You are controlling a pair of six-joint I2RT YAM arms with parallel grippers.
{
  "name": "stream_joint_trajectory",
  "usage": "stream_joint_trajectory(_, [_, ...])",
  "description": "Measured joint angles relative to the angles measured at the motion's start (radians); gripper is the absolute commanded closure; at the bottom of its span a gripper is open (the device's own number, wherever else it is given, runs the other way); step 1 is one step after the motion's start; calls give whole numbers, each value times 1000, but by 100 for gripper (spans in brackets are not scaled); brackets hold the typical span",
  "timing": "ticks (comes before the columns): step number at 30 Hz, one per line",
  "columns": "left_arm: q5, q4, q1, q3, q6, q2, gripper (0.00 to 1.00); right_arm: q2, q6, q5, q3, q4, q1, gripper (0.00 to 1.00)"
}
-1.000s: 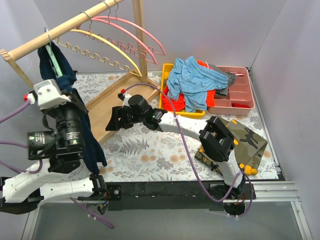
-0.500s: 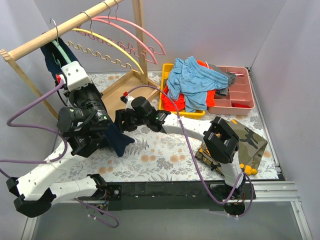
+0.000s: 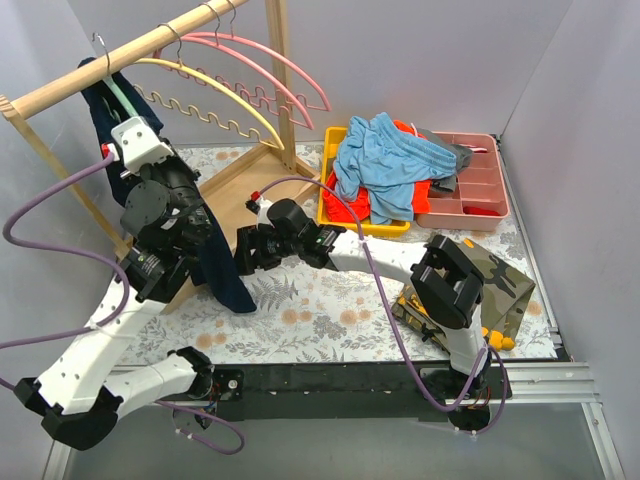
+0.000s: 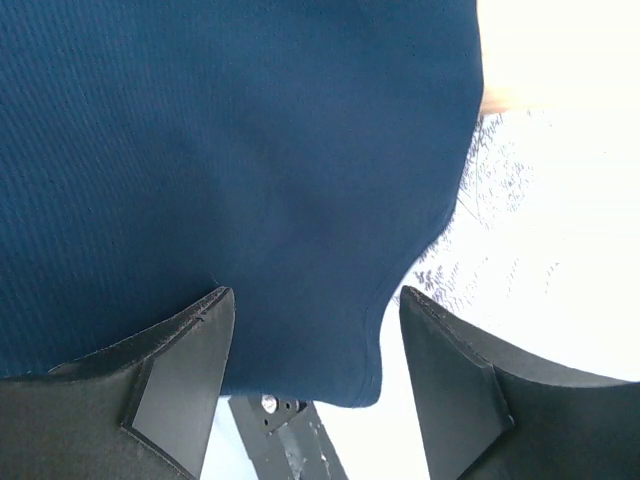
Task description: Place the shorts on the hanger
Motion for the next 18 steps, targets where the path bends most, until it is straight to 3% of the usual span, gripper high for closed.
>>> stream_joint_trajectory(18, [13,-176,13,-53,-214,-175,100,-8,-18,1,-38,-16,19,26])
